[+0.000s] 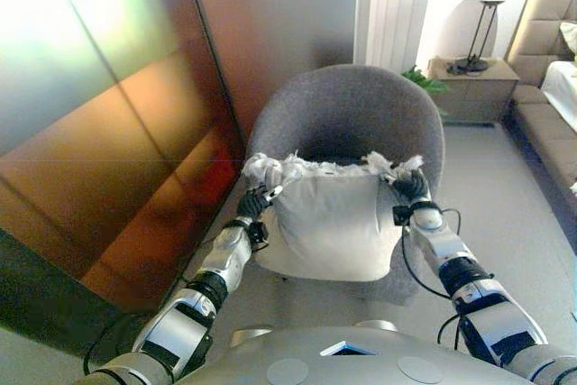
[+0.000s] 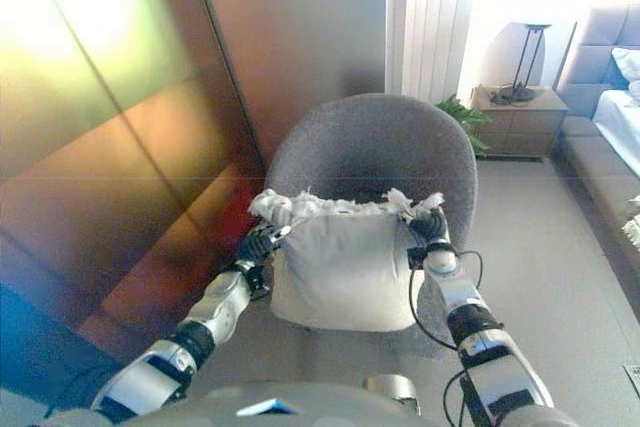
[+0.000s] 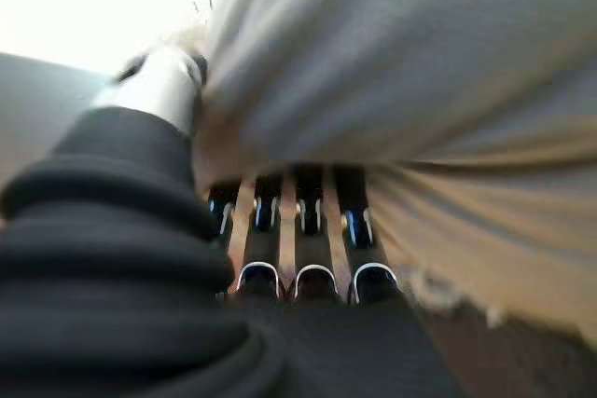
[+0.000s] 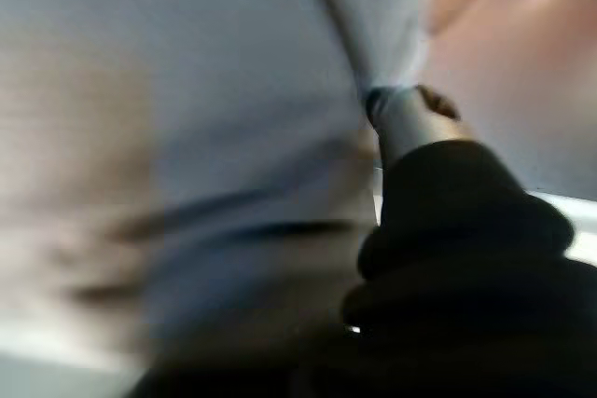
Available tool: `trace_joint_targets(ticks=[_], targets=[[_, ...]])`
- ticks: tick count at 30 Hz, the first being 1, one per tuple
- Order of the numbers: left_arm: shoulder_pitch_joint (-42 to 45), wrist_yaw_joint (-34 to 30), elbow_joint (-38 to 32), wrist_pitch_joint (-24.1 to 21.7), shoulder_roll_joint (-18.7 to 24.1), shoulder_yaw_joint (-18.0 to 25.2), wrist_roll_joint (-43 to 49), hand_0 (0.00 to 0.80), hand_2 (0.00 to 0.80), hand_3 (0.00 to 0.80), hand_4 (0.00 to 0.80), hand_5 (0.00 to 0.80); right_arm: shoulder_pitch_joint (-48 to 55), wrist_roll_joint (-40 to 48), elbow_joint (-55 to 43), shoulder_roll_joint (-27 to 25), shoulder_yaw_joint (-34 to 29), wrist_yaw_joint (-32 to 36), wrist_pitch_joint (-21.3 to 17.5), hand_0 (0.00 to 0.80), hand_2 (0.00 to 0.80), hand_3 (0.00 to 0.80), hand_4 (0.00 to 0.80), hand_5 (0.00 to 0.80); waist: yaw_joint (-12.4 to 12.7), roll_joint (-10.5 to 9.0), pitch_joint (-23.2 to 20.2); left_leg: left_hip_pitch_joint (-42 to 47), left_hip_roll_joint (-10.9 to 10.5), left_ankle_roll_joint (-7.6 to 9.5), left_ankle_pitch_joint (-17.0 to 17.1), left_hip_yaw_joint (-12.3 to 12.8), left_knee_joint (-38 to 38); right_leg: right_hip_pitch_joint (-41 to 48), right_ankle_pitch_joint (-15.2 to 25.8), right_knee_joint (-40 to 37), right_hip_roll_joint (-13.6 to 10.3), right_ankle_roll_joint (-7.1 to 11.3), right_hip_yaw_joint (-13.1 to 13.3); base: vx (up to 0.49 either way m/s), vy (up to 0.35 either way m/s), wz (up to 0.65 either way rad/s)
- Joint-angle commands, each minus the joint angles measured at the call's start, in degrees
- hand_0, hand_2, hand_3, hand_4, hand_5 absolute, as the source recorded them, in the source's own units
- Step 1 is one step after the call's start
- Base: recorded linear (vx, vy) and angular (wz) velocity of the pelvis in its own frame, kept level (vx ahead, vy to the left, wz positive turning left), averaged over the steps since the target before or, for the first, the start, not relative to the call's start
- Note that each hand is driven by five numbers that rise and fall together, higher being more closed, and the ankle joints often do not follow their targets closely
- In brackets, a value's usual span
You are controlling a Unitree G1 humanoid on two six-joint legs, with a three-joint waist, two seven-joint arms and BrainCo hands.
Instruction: Pick up the cushion and take it to the sofa
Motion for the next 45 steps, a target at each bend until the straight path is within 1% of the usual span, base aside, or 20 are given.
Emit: trace_joint_targets(ticks=[1, 10, 18, 19, 23, 26, 27, 29, 32, 33, 34, 35, 36, 37, 38, 39, 42, 43, 44, 45], targets=[[-9.3, 0.6, 0.2, -3.3, -0.5, 1.6, -0.1, 0.0, 0.0, 0.0, 0.0, 0.0, -8.5, 2.0, 2.6, -0.5, -0.4, 0.7, -2.7, 0.0, 0.0, 0.0, 0.0, 0.0, 1.9, -2.2, -2.8, -3.9, -2.7, 0.45, -13.3, -1.1, 10.8, -10.7, 13.8, -5.9, 0.9, -1.48, -5.0, 0.0, 0.0, 0.0], [-7.9, 0.5, -0.5, -2.9, 0.0, 2.3, 1.2, 0.0, 0.0, 0.0, 0.0, 0.0, -6.9, 2.3, 0.6, -1.4, -0.9, 1.3, -2.5, 0.0, 0.0, 0.0, 0.0, 0.0, 2.0, -1.72, -2.3, -4.0, -2.8, 0.39, -13.1, -1.1, 11.0, -10.5, 14.0, -6.0, 0.7, -1.41, -5.4, -0.008, 0.004, 0.01], [-5.8, 0.1, -2.5, -2.7, 0.3, 3.4, 1.9, 0.0, 0.0, 0.0, 0.0, 0.0, -4.6, 1.1, -4.8, -1.8, -1.9, 2.3, -2.1, 0.0, 0.0, 0.0, 0.0, 0.0, 2.0, -1.45, -1.8, -3.8, -2.7, 0.22, -12.8, -1.1, 10.7, -10.2, 14.2, -6.4, 0.5, -1.23, -6.1, -0.048, 0.007, 0.06], [-5.5, -0.3, -3.0, -3.1, 0.4, 3.9, 1.5, 0.0, 0.0, 0.0, 0.0, 0.0, -4.3, 1.0, -6.1, -2.0, -2.0, 2.2, -2.0, 0.0, 0.0, 0.0, 0.0, 0.0, 2.0, -1.49, -1.7, -4.3, -2.8, 0.16, -12.1, -1.1, 10.6, -10.6, 14.9, -6.6, 0.5, -1.31, -6.1, -0.109, -0.004, 0.1], [-3.3, -1.1, -7.5, -3.9, 0.7, 5.6, 1.3, 0.0, 0.0, 0.0, 0.0, 0.0, -2.6, -0.8, -11.8, -2.2, -3.9, 3.6, -1.6, 0.0, 0.0, 0.0, 0.0, 0.0, 2.3, -1.24, -0.9, -4.5, -2.6, 0.14, -11.8, -1.4, 9.9, -10.5, 14.9, -7.2, 0.7, -1.48, -6.4, -0.128, -0.007, 0.08], [0.6, -1.6, -12.7, -3.9, 0.8, 8.1, 2.1, 0.0, 0.0, 0.0, 0.0, 0.0, 2.1, -4.1, -19.1, -1.2, -6.6, 5.8, -1.4, 0.0, 0.0, 0.0, 0.0, 0.0, 2.7, -1.15, 0.1, -4.5, -2.5, 0.21, -11.5, -1.9, 9.2, -10.4, 15.1, -7.8, 1.0, -1.75, -6.5, -0.162, -0.025, -0.03], [2.9, -1.6, -15.5, -3.2, 0.9, 9.3, 2.7, 0.0, 0.0, 0.0, 0.0, 0.0, 4.7, -5.4, -22.3, -0.7, -7.6, 7.1, -1.3, 0.0, 0.0, 0.0, 0.0, 0.0, 2.8, -1.17, 0.4, -4.5, -2.5, 0.32, -11.4, -2.2, 8.8, -10.3, 15.0, -8.0, 1.2, -1.9, -6.5, -0.201, -0.029, 0.0], [8.7, -0.8, -21.0, -0.4, 1.7, 11.7, 5.0, 0.0, 0.0, 0.0, 0.0, 0.0, 10.9, -8.1, -29.1, 1.2, -9.4, 9.7, -0.2, 0.0, 0.0, 0.0, 0.0, 0.0, 3.0, -1.2, 1.4, -4.7, -2.3, 0.53, -11.1, -2.6, 8.2, -10.4, 14.9, -8.4, 1.6, -2.24, -6.3, -0.239, -0.031, 0.06], [18.0, 0.7, -27.4, 6.5, 3.7, 15.1, 8.9, 0.0, 0.0, 0.0, 0.0, 0.0, 18.8, -10.4, -35.6, 3.0, -12.7, 14.3, 3.5, 0.0, 0.0, 0.0, 0.0, 0.0, 2.9, -1.43, 2.4, -5.1, -2.1, 1.07, -10.9, -2.9, 7.0, -10.7, 14.4, -9.0, 2.6, -2.6, -5.9, -0.267, -0.053, 0.03], [20.0, 0.9, -27.3, 7.5, 4.1, 15.4, 9.7, 0.0, 0.0, 0.0, 0.0, 0.0, 20.4, -10.6, -35.9, 2.9, -13.1, 14.9, 4.1, 0.0, 0.0, 0.0, 0.0, 0.0, 2.9, -1.48, 2.5, -5.2, -2.0, 1.17, -10.9, -2.9, 6.8, -10.7, 14.3, -9.1, 2.9, -2.61, -5.8, -0.229, -0.062, 0.03], [22.7, 1.7, -26.3, 9.8, 4.8, 15.8, 8.7, 0.0, 0.0, 0.0, 0.0, 0.0, 22.9, -8.7, -35.6, 3.0, -13.9, 15.1, 6.3, 0.0, 0.0, 0.0, 0.0, 0.0, 2.9, -1.57, 2.7, -5.4, -2.0, 1.26, -10.8, -2.9, 6.7, -10.8, 14.2, -9.2, 3.2, -2.64, -5.7, -0.211, -0.057, 0.02], [25.2, 1.7, -25.3, 11.4, 4.9, 16.8, 8.7, 0.0, 0.0, 0.0, 0.0, 0.0, 24.9, -9.7, -34.1, 3.4, -14.7, 16.3, 6.3, 0.0, 0.0, 0.0, 0.0, 0.0, 2.8, -1.65, 2.9, -5.5, -1.9, 1.25, -10.9, -2.7, 6.6, -10.7, 14.0, -9.3, 3.4, -2.71, -5.7, -0.24, -0.059, 0.01], [27.0, 1.3, -23.6, 12.0, 4.9, 17.8, 11.1, 0.0, 0.0, 0.0, 0.0, 0.0, 26.2, -11.6, -31.9, 3.7, -15.0, 16.9, 5.7, 0.0, 0.0, 0.0, 0.0, 0.0, 2.9, -1.74, 3.0, -5.6, -1.8, 1.18, -10.9, -2.3, 6.5, -10.7, 13.8, -9.5, 3.5, -2.74, -6.0, -0.252, -0.049, 0.02], [28.2, 2.1, -20.8, 12.4, 4.7, 18.4, 12.4, 0.0, 0.0, 0.0, 0.0, 0.0, 27.2, -11.3, -29.6, 3.7, -14.5, 16.9, 6.8, 0.0, 0.0, 0.0, 0.0, 0.0, 2.9, -1.81, 3.2, -5.8, -1.5, 1.0, -10.8, -1.9, 6.4, -10.7, 13.9, -9.7, 3.5, -2.76, -6.2, -0.259, -0.049, 0.02], [29.2, 2.9, -18.4, 12.2, 4.7, 18.1, 11.4, 0.0, 0.0, 0.0, 0.0, 0.0, 28.7, -10.4, -28.2, 3.6, -13.7, 17.4, 6.9, 0.0, 0.0, 0.0, 0.0, 0.0, 2.9, -1.93, 3.5, -6.0, -1.4, 0.87, -10.7, -1.8, 6.4, -10.6, 13.8, -9.9, 3.6, -2.82, -6.4, -0.262, -0.063, 0.01], [30.8, 3.4, -16.5, 12.3, 4.9, 18.0, 11.6, 0.0, 0.0, 0.0, 0.0, 0.0, 30.3, -12.0, -26.5, 3.8, -13.1, 17.6, 7.0, 0.0, 0.0, 0.0, 0.0, 0.0, 2.9, -2.03, 3.9, -5.6, -1.3, 0.71, -11.2, -1.7, 6.2, -10.1, 13.0, -9.9, 3.8, -2.83, -6.7, -0.263, -0.069, 0.06], [31.3, 5.4, -8.9, 13.3, 4.2, 19.1, 10.3, 0.0, 0.0, 0.0, 0.0, 0.0, 32.4, -13.7, -19.9, 3.4, -10.5, 19.6, 8.0, 0.0, 0.0, 0.0, 0.0, 0.0, 3.0, -2.71, 4.1, -5.8, -1.0, 0.51, -10.9, -1.0, 5.9, -9.9, 13.1, -10.3, 4.1, -3.25, -7.1, -0.245, -0.072, 0.1], [31.3, 5.6, -6.9, 13.8, 4.2, 19.1, 11.4, 0.0, 0.0, 0.0, 0.0, 0.0, 32.9, -14.8, -17.4, 3.5, -9.6, 18.9, 7.3, 0.0, 0.0, 0.0, 0.0, 0.0, 3.0, -2.99, 4.1, -5.7, -1.0, 0.49, -11.0, -0.9, 5.9, -9.8, 13.0, -10.4, 4.3, -3.33, -7.2, -0.235, -0.088, 0.04], [31.2, 5.6, -5.0, 14.6, 3.8, 19.1, 11.3, 0.0, 0.0, 0.0, 0.0, 0.0, 33.0, -15.5, -15.2, 3.7, -9.0, 19.0, 7.2, 0.0, 0.0, 0.0, 0.0, 0.0, 3.2, -3.25, 4.0, -5.8, -1.0, 0.54, -11.0, -0.7, 5.9, -9.6, 13.0, -10.5, 4.4, -3.42, -7.3, -0.233, -0.087, 0.02], [30.8, 5.4, -2.8, 16.6, 3.4, 18.8, 10.4, 0.0, 0.0, 0.0, 0.0, 0.0, 32.8, -15.9, -12.7, 3.9, -8.2, 19.9, 7.7, 0.0, 0.0, 0.0, 0.0, 0.0, 3.3, -3.49, 3.8, -5.9, -1.0, 0.6, -11.0, -0.6, 5.9, -9.6, 13.0, -10.7, 4.6, -3.53, -7.3, -0.24, -0.083, 0.01]])
